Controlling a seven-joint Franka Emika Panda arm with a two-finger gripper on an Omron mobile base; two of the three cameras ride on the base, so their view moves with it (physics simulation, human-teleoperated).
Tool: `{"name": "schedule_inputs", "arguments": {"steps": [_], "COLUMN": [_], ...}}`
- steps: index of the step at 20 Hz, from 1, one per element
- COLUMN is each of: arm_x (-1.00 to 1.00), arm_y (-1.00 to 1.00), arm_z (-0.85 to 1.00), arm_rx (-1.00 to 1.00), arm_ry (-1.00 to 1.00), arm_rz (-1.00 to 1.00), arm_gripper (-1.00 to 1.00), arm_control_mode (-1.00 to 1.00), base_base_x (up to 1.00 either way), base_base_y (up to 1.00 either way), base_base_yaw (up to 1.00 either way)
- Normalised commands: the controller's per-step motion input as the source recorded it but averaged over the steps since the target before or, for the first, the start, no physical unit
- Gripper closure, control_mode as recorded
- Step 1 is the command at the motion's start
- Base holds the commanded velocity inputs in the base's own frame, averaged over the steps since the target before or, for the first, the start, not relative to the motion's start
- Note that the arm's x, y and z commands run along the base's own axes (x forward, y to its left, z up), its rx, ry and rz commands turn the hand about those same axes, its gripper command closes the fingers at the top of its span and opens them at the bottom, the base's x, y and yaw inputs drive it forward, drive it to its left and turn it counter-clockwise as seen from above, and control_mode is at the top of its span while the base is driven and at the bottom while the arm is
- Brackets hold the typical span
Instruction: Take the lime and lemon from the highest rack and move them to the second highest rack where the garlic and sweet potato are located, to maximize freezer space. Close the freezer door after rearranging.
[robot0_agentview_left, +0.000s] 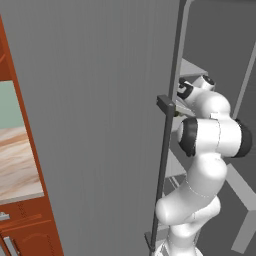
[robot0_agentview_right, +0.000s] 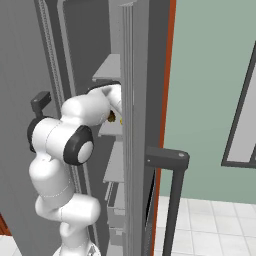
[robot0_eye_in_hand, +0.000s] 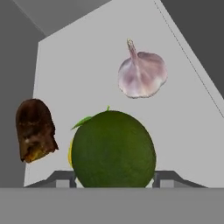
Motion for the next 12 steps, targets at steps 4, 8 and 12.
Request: {"name": "schedule_inputs", "arguments": {"steps": [4, 8, 12], "arm_x": [0.09, 0.06, -0.22], "arm_y": [0.0, -0.02, 0.0], "arm_z": [-0.06, 0.07, 0.28], "arm_rx": [0.0, 0.0, 0.0], "arm_ry": [0.0, -0.05, -0.09], "arm_rz": [0.0, 0.0, 0.0], "arm_gripper": [-1.0, -1.0, -1.0], "arm_control_mode": [-1.0, -1.0, -1.0], "base_base_x": [0.0, 0.0, 0.0], "base_base_y": [0.0, 0.0, 0.0], "base_base_yaw": [0.0, 0.0, 0.0]}}
